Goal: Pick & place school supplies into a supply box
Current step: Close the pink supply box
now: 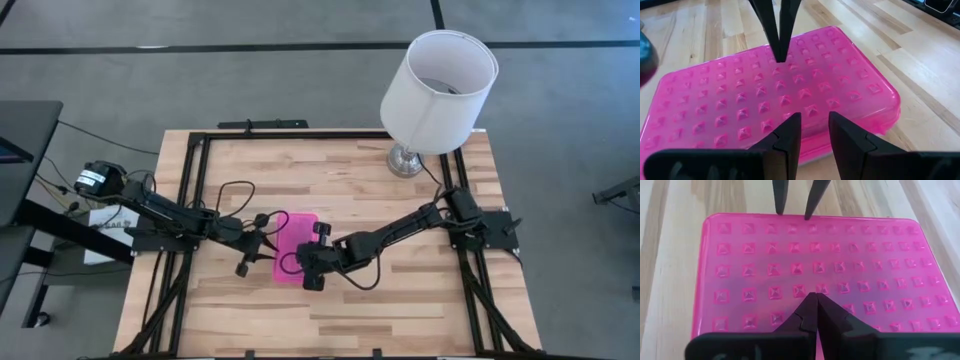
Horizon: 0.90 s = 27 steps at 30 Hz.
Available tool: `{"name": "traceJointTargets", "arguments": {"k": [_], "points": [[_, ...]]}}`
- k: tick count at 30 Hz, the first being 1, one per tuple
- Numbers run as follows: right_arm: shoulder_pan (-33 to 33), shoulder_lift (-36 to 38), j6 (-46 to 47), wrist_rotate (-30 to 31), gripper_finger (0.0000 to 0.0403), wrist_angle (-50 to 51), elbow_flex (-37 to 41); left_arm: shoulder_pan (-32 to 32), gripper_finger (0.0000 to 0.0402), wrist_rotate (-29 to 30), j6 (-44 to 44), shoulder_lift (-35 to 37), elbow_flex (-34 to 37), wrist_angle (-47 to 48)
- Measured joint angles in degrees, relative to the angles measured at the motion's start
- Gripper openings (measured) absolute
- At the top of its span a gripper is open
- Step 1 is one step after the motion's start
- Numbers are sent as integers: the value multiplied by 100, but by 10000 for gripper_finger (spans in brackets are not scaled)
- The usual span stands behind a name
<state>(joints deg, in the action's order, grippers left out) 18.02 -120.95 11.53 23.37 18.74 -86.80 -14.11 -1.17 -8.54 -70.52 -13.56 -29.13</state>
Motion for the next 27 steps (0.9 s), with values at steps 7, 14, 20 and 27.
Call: {"name": "traceJointTargets", "arguments": {"k": [7, 14, 20, 27], "points": [[0, 0, 40, 180, 0, 179, -18, 0, 96, 2, 7, 0, 0, 25], [-7, 20, 192, 269, 0, 426, -31, 0, 96, 2, 11, 0, 0, 22], [-4, 22, 161, 283, 0, 409, -31, 0, 96, 2, 13, 0, 0, 20], [39, 21, -2, 348, 0, 240, -31, 0, 96, 4, 13, 0, 0, 16]]}}
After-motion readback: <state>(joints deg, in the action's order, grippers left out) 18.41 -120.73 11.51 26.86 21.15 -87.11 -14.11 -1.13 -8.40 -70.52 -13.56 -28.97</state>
